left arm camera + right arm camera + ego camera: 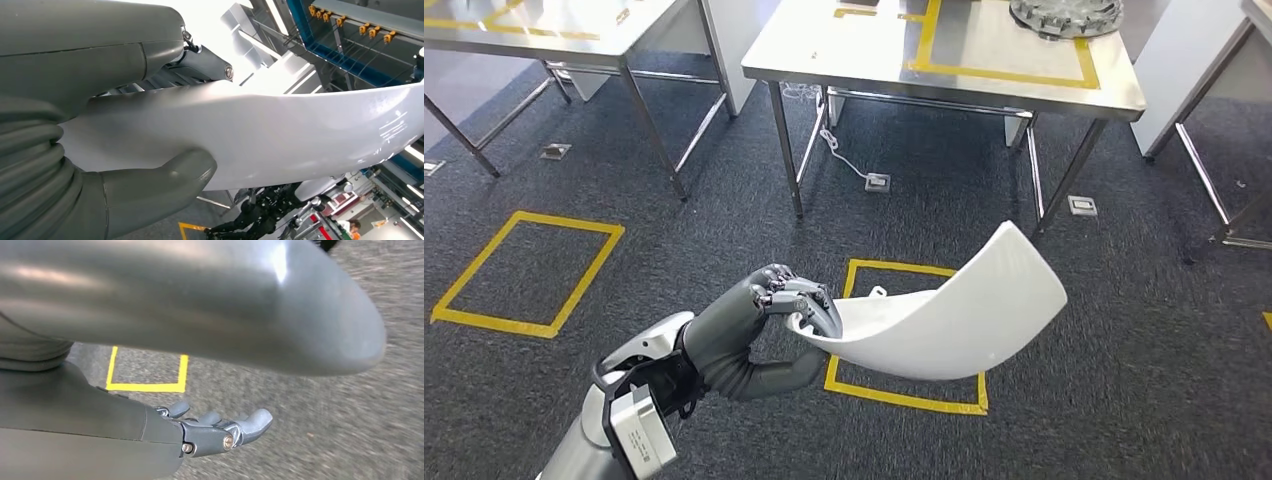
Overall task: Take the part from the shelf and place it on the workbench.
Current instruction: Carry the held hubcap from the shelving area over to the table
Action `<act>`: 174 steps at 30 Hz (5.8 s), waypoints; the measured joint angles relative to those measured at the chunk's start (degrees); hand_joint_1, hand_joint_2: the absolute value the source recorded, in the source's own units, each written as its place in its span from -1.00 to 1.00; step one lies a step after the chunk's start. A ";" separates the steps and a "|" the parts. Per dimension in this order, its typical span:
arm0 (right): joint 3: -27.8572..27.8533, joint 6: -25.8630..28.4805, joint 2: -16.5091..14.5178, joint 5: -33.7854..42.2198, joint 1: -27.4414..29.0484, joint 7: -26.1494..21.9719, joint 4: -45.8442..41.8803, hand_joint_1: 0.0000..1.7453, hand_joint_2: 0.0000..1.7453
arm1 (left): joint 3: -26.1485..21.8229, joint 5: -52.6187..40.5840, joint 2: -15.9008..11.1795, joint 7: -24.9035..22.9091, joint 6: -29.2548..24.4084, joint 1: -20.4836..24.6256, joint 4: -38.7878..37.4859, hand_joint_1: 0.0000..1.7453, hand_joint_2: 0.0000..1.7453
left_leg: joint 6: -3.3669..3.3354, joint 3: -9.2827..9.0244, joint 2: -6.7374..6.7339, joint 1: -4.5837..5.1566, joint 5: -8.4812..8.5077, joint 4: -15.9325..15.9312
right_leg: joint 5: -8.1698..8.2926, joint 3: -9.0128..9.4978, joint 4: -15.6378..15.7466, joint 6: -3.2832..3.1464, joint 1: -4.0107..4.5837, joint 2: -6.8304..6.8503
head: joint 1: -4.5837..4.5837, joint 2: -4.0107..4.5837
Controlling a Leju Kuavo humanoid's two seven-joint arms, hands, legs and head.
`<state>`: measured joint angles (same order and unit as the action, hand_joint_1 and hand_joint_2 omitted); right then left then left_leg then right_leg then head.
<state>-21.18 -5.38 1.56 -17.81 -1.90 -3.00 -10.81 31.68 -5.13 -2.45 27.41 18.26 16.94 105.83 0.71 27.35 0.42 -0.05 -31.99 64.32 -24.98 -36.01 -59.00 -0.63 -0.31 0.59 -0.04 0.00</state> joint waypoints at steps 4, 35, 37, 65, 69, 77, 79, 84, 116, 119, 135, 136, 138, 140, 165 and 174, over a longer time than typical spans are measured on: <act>-0.04 0.04 0.02 -0.25 -0.04 -0.08 -0.01 -1.00 -1.00 | 0.06 -0.14 -0.62 -0.02 -0.68 -0.14 -0.04 1.00 1.00 | 0.46 9.53 -0.08 -0.18 -5.17 10.96 | -2.79 3.44 0.25 -0.55 -0.11 -0.70 | -0.47 0.00; -1.03 -0.27 -0.05 -0.61 -0.16 0.42 -0.01 -1.00 -1.00 | 0.72 -1.68 0.07 -0.42 -0.19 -1.50 0.90 1.00 1.00 | 0.38 9.16 -0.37 -0.17 -6.15 10.91 | -3.62 4.65 0.29 -0.50 -0.14 -0.88 | -0.56 0.00; -1.04 -0.32 -0.07 -0.85 -0.06 0.54 -0.01 -1.00 -1.00 | 0.75 -1.76 0.02 -0.37 0.05 -1.58 0.89 1.00 1.00 | 0.47 11.06 -0.38 -0.23 -6.11 8.53 | -5.08 6.42 0.30 -0.31 -0.31 -1.19 | -0.62 0.00; -1.48 -0.44 -0.05 -1.57 -0.10 -0.96 -0.01 -1.00 -1.00 | 0.87 -2.48 -0.56 1.21 -0.31 -2.51 1.61 1.00 1.00 | 0.37 10.06 0.00 -0.11 -3.49 10.22 | -2.94 3.70 0.38 -0.47 0.04 -1.16 | -0.50 0.00; -1.60 -0.99 -0.11 -1.43 -0.04 -0.99 -0.01 -1.00 -1.00 | 0.87 -2.53 -0.70 1.22 -0.31 -2.68 1.58 1.00 1.00 | 0.63 12.64 -0.01 -0.33 -1.47 5.06 | -5.55 7.11 0.36 -0.18 -0.17 -1.76 | -0.65 0.00; -2.44 -0.98 -0.19 -1.24 -0.36 -1.37 -0.04 -1.00 -1.00 | 0.89 -2.46 -1.23 2.71 -0.07 -1.89 0.86 1.00 1.00 | -2.13 11.22 -0.15 -0.34 8.01 -3.44 | -10.59 8.22 -2.35 2.52 -0.11 -1.78 | -0.48 0.00; -2.48 -0.98 -0.24 -1.23 -0.41 -1.45 -0.05 -1.00 -1.00 | 0.90 -2.46 -1.20 3.10 -0.07 -1.69 0.73 1.00 1.00 | -2.65 10.60 -0.35 -0.39 7.35 -3.60 | -13.31 4.18 -9.26 3.07 -0.19 -1.20 | -0.26 0.00; -2.65 -0.98 -0.25 -1.39 -0.18 -1.57 -0.05 -1.00 -1.00 | 0.91 -2.48 -1.20 4.34 -0.30 -1.66 0.09 1.00 1.00 | -2.54 8.36 -0.44 -0.37 5.46 -3.61 | -7.65 -0.89 -10.26 3.08 -0.24 -0.86 | 0.07 0.00; -2.91 -1.27 -0.57 -3.17 -0.57 -1.15 -0.05 -1.00 -1.00 | 1.00 -4.56 0.02 1.62 -0.09 -1.72 1.83 1.00 1.00 | -2.13 6.90 -0.70 -0.32 5.21 -4.73 | -4.01 1.09 -4.30 2.67 -0.18 -0.69 | 0.25 0.00; -2.92 -1.24 -0.64 -3.27 -0.74 -1.02 -0.05 -1.00 -1.00 | 1.00 -4.61 0.37 1.36 0.51 -1.69 1.99 1.00 1.00 | -1.92 6.89 -0.71 0.07 4.88 -4.62 | -2.73 3.14 0.43 2.03 0.09 -0.66 | 0.24 0.00; -2.92 -1.22 -0.77 -4.33 -0.74 -1.04 -0.05 -1.00 -1.00 | 1.00 -4.64 -0.13 1.10 1.02 -1.32 1.84 1.00 1.00 | -0.63 6.29 -0.76 -0.03 5.53 -5.73 | -2.63 3.11 0.46 1.02 0.19 -0.82 | 0.08 0.00; -2.92 -1.22 -0.77 -4.33 -0.74 -1.04 -0.05 -1.00 -1.00 | 1.00 -4.64 -0.13 1.09 1.02 -1.32 1.84 1.00 1.00 | -0.63 6.29 -0.76 -0.03 5.53 -5.73 | -2.63 3.11 0.46 1.03 0.20 -0.82 | 0.08 0.00; -2.92 -1.21 -0.78 -4.32 -0.74 -1.03 -0.05 -1.00 -1.00 | 1.00 -4.65 -0.13 1.04 1.01 -1.32 1.85 1.00 1.00 | -0.64 6.29 -0.76 -0.01 5.53 -5.72 | -2.63 3.12 0.47 1.03 0.20 -0.82 | 0.08 0.00; -2.93 -1.17 -0.80 -4.30 -0.74 -1.02 -0.05 -1.00 -1.00 | 1.01 -4.66 -0.11 0.96 0.99 -1.32 1.86 1.00 1.00 | -0.64 6.30 -0.76 0.00 5.52 -5.70 | -2.63 3.13 0.47 1.04 0.19 -0.82 | 0.08 0.00; -2.95 -1.09 -0.99 -4.75 -0.77 -0.87 -0.06 -1.00 -1.00 | 1.00 -4.59 -0.15 0.48 1.00 -1.41 1.96 1.00 1.00 | -1.58 6.25 -0.75 0.17 5.34 -5.92 | -2.53 3.28 0.88 1.63 -0.21 -0.79 | -0.01 0.00; -3.10 -1.07 -0.92 -4.98 -0.68 -0.73 -0.07 -1.00 -1.00 | 1.00 -4.49 0.04 0.45 1.03 -1.73 1.84 1.00 1.00 | -0.89 4.53 -1.01 -1.71 4.93 -7.14 | -4.93 -4.38 -10.99 4.44 -1.73 -0.69 | 0.39 0.00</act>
<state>-24.29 -6.45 0.63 -22.79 -2.58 -3.73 -10.88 32.68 -9.62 -2.41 27.86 19.28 15.21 107.66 -0.18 31.88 -0.59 -1.76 -27.06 57.17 -29.90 -40.39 -69.99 3.81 -2.04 -0.10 0.35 0.00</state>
